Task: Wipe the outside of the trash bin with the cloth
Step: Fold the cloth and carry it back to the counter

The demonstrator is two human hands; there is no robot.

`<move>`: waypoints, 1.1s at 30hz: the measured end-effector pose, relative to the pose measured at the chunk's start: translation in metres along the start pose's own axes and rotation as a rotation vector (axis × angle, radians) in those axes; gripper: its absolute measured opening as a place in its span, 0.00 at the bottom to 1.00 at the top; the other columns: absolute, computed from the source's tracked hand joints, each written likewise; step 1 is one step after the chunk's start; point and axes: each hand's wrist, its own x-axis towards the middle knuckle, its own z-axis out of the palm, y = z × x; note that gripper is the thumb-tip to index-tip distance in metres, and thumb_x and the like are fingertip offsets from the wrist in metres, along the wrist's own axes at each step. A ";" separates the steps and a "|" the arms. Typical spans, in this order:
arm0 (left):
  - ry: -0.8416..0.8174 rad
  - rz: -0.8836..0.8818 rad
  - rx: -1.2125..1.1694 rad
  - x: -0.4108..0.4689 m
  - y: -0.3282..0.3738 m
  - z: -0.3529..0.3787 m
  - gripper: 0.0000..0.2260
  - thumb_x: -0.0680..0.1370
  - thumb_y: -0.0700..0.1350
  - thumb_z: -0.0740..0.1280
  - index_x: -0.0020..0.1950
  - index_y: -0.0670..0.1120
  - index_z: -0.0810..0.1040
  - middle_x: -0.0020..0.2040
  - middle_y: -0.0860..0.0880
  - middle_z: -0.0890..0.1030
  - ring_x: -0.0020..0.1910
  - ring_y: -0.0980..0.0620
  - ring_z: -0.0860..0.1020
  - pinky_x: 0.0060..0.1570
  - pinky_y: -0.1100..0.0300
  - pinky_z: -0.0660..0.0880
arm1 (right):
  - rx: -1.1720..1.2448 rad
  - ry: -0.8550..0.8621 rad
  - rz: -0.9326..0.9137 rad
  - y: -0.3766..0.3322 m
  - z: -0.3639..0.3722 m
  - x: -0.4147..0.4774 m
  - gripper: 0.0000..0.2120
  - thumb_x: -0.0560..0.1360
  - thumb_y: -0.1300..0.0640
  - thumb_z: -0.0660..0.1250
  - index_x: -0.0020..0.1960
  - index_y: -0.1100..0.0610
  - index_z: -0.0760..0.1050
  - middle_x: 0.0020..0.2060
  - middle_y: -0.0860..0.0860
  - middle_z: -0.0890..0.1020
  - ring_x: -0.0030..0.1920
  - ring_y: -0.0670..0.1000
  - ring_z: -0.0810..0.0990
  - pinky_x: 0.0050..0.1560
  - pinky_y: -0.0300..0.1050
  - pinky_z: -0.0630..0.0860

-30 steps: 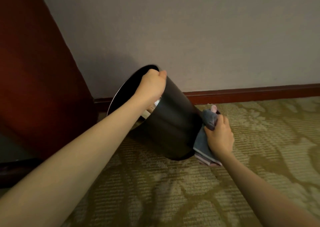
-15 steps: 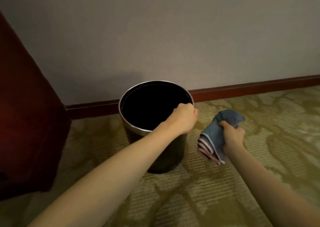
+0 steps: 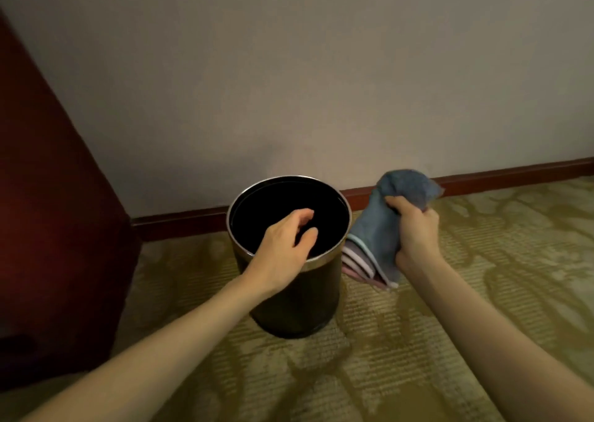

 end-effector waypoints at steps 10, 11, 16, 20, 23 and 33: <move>0.025 -0.355 -0.755 -0.014 0.026 -0.087 0.22 0.78 0.55 0.57 0.58 0.38 0.76 0.54 0.35 0.80 0.55 0.39 0.79 0.60 0.44 0.73 | 0.130 -0.219 0.052 -0.025 0.131 -0.053 0.16 0.68 0.59 0.70 0.54 0.60 0.77 0.40 0.53 0.84 0.39 0.50 0.84 0.33 0.39 0.76; 0.006 -0.373 -0.854 -0.015 0.023 -0.092 0.27 0.76 0.59 0.57 0.62 0.39 0.74 0.57 0.35 0.79 0.57 0.38 0.78 0.60 0.42 0.72 | 0.133 -0.231 0.059 -0.022 0.140 -0.056 0.16 0.68 0.59 0.70 0.55 0.60 0.77 0.41 0.54 0.84 0.39 0.51 0.84 0.33 0.40 0.76; 0.163 -0.396 -0.991 -0.022 0.014 -0.102 0.19 0.72 0.45 0.69 0.62 0.44 0.74 0.57 0.41 0.81 0.53 0.42 0.81 0.48 0.46 0.80 | 0.121 -0.265 0.158 -0.012 0.168 -0.063 0.16 0.68 0.60 0.69 0.54 0.60 0.76 0.42 0.57 0.83 0.39 0.52 0.84 0.28 0.39 0.76; 0.383 -0.522 -0.966 -0.009 0.016 -0.126 0.14 0.73 0.37 0.68 0.59 0.41 0.75 0.55 0.39 0.81 0.50 0.43 0.82 0.48 0.47 0.78 | 0.145 -0.267 0.254 -0.024 0.179 -0.061 0.07 0.65 0.64 0.69 0.43 0.59 0.79 0.33 0.53 0.84 0.35 0.50 0.83 0.29 0.38 0.75; 0.426 -0.523 -0.974 0.019 0.040 -0.158 0.14 0.74 0.38 0.68 0.59 0.42 0.76 0.53 0.41 0.83 0.51 0.43 0.82 0.50 0.47 0.77 | 0.212 -0.273 0.326 -0.054 0.189 -0.055 0.15 0.66 0.66 0.69 0.52 0.64 0.78 0.42 0.56 0.83 0.38 0.52 0.82 0.30 0.39 0.75; 0.484 -0.344 -0.938 0.133 0.214 -0.295 0.08 0.72 0.33 0.65 0.45 0.45 0.74 0.41 0.47 0.81 0.42 0.49 0.80 0.44 0.53 0.76 | 0.183 -0.584 0.347 -0.273 0.251 -0.038 0.22 0.61 0.61 0.70 0.56 0.58 0.73 0.42 0.53 0.81 0.39 0.50 0.81 0.38 0.46 0.78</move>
